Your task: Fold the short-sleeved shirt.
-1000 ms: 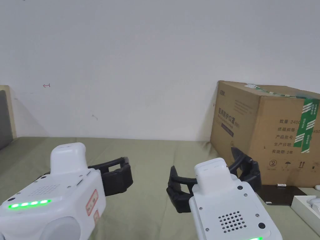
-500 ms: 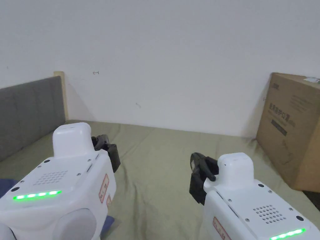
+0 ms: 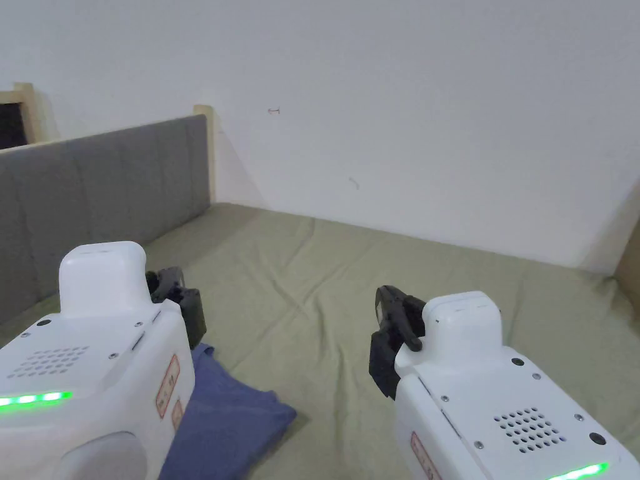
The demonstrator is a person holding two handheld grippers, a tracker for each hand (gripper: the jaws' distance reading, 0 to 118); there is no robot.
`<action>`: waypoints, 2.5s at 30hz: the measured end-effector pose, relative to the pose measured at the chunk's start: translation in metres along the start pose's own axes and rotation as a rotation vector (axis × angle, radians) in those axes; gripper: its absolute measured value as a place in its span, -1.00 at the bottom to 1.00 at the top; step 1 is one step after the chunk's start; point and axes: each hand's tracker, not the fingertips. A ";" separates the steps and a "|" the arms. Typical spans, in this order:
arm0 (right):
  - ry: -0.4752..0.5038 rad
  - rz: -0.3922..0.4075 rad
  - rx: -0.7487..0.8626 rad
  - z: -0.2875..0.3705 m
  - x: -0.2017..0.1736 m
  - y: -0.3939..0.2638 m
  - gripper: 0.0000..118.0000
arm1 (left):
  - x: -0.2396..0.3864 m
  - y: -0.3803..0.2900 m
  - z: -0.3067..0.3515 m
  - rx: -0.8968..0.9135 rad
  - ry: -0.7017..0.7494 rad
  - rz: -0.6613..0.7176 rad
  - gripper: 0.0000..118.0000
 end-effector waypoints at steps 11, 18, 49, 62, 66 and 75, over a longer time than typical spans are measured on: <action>0.131 -0.060 -0.110 -0.069 -0.025 -0.050 -1.00 | -0.069 -0.055 -0.052 -0.270 0.181 0.058 -1.00; 0.087 -0.075 -0.203 -0.095 0.004 -0.090 -1.00 | -0.041 -0.148 -0.160 -0.667 0.099 0.042 -1.00; -0.011 -0.203 -0.387 -0.081 0.062 -0.156 -1.00 | -0.003 -0.232 -0.258 -0.774 0.198 0.158 -0.96; -0.113 -0.278 -0.307 -0.023 0.093 -0.137 -1.00 | -0.012 -0.134 -0.248 -0.554 -0.078 0.643 -0.96; -0.224 -0.300 -0.272 0.016 0.114 -0.127 -1.00 | 0.057 -0.066 -0.273 -0.444 -0.347 0.603 -0.96; -0.556 -0.410 -0.200 0.111 0.169 -0.122 -1.00 | 0.304 0.012 -0.260 -0.437 -0.878 0.406 -0.96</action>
